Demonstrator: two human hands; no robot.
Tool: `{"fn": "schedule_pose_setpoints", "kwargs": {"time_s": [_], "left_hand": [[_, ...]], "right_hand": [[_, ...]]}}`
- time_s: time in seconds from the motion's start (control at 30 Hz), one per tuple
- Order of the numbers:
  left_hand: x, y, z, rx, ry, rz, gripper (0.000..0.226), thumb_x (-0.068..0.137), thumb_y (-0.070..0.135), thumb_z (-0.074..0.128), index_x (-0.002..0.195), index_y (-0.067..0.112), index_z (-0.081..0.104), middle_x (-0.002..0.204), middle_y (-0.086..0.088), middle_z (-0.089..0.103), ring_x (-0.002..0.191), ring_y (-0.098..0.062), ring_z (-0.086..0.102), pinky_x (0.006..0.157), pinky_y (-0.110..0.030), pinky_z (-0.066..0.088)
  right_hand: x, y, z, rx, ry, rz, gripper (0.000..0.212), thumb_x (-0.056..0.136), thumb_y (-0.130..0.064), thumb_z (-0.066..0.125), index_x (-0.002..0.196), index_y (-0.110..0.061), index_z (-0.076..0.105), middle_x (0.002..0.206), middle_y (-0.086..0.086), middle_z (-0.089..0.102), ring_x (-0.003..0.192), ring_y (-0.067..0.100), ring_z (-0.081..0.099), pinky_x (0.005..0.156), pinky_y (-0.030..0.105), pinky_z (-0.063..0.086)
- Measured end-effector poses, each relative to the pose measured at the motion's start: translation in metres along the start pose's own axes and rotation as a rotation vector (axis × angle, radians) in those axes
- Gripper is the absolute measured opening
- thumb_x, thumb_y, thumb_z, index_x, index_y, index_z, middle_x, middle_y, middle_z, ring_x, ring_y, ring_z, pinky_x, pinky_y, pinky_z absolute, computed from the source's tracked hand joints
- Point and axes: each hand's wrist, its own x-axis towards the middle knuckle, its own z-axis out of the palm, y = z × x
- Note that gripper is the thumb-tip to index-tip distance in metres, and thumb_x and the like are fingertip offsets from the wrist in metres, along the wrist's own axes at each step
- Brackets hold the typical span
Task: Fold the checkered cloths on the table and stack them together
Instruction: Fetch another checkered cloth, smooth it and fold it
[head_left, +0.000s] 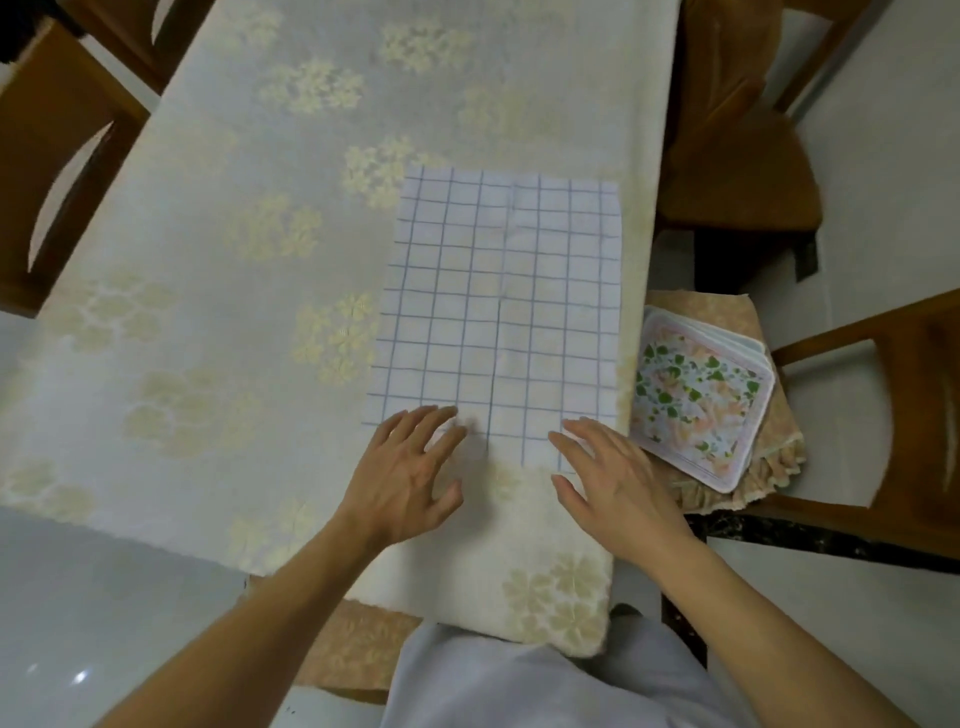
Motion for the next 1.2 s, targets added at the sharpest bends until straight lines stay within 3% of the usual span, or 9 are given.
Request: {"fn": "schedule_pose_setpoints", "kwargs": {"time_s": [0.2, 0.33, 0.53, 0.7, 0.8, 1.0, 1.2], "left_hand": [[0.026, -0.047, 0.024, 0.043, -0.090, 0.174, 0.077, 0.087, 0.049, 0.052, 0.156, 0.022, 0.029, 0.164, -0.003, 0.020, 0.152, -0.021, 0.018, 0.122, -0.042, 0.017], [0.032, -0.059, 0.040, 0.078, -0.136, 0.172, 0.075, 0.093, 0.057, 0.043, 0.157, 0.024, 0.023, 0.165, -0.003, 0.016, 0.153, -0.020, 0.012, 0.122, -0.045, 0.019], [0.028, -0.059, 0.054, 0.070, -0.041, 0.167, 0.068, 0.095, 0.055, 0.045, 0.154, 0.024, 0.032, 0.163, -0.005, 0.025, 0.151, -0.022, 0.020, 0.119, -0.047, 0.025], [0.022, -0.057, 0.059, 0.089, 0.036, 0.188, 0.061, 0.094, 0.049, 0.053, 0.148, 0.021, 0.045, 0.157, -0.007, 0.037, 0.146, -0.027, 0.033, 0.112, -0.051, 0.037], [0.020, -0.057, 0.061, 0.100, 0.062, 0.224, 0.055, 0.098, 0.041, 0.052, 0.147, 0.016, 0.046, 0.155, -0.010, 0.040, 0.144, -0.030, 0.037, 0.113, -0.051, 0.035], [0.021, -0.055, 0.057, 0.111, 0.024, 0.200, 0.051, 0.099, 0.035, 0.043, 0.145, 0.014, 0.046, 0.152, -0.008, 0.045, 0.143, -0.028, 0.039, 0.113, -0.049, 0.037], [0.021, -0.049, 0.051, 0.113, -0.018, 0.161, 0.055, 0.096, 0.043, 0.041, 0.141, 0.014, 0.052, 0.151, -0.008, 0.047, 0.142, -0.027, 0.040, 0.115, -0.048, 0.035]], "right_hand": [[0.042, 0.005, 0.025, -0.046, -0.031, -0.082, 0.058, 0.102, -0.047, 0.031, 0.151, -0.019, 0.039, 0.160, 0.002, 0.033, 0.150, 0.020, 0.025, 0.117, 0.039, 0.026], [0.061, 0.006, 0.040, -0.083, -0.051, -0.157, 0.062, 0.104, -0.047, 0.032, 0.157, -0.018, 0.025, 0.166, 0.002, 0.016, 0.154, 0.019, 0.009, 0.123, 0.041, 0.018], [0.064, 0.015, 0.059, -0.179, -0.110, -0.223, 0.075, 0.101, -0.065, 0.028, 0.160, -0.022, 0.011, 0.168, 0.000, 0.004, 0.154, 0.020, 0.002, 0.120, 0.046, 0.013], [0.061, 0.018, 0.065, -0.178, -0.102, -0.227, 0.073, 0.100, -0.067, 0.029, 0.159, -0.025, 0.020, 0.167, -0.001, 0.011, 0.154, 0.020, 0.008, 0.118, 0.048, 0.020], [0.059, 0.019, 0.069, -0.200, -0.076, -0.241, 0.069, 0.101, -0.065, 0.030, 0.157, -0.024, 0.027, 0.166, 0.000, 0.018, 0.153, 0.021, 0.012, 0.118, 0.049, 0.024], [0.055, 0.015, 0.069, -0.198, -0.067, -0.231, 0.075, 0.097, -0.068, 0.035, 0.157, -0.023, 0.026, 0.166, 0.000, 0.018, 0.153, 0.022, 0.012, 0.119, 0.051, 0.022], [0.053, 0.011, 0.071, -0.207, -0.027, -0.214, 0.074, 0.097, -0.063, 0.037, 0.157, -0.022, 0.026, 0.165, 0.002, 0.020, 0.153, 0.023, 0.014, 0.119, 0.050, 0.021]]}}
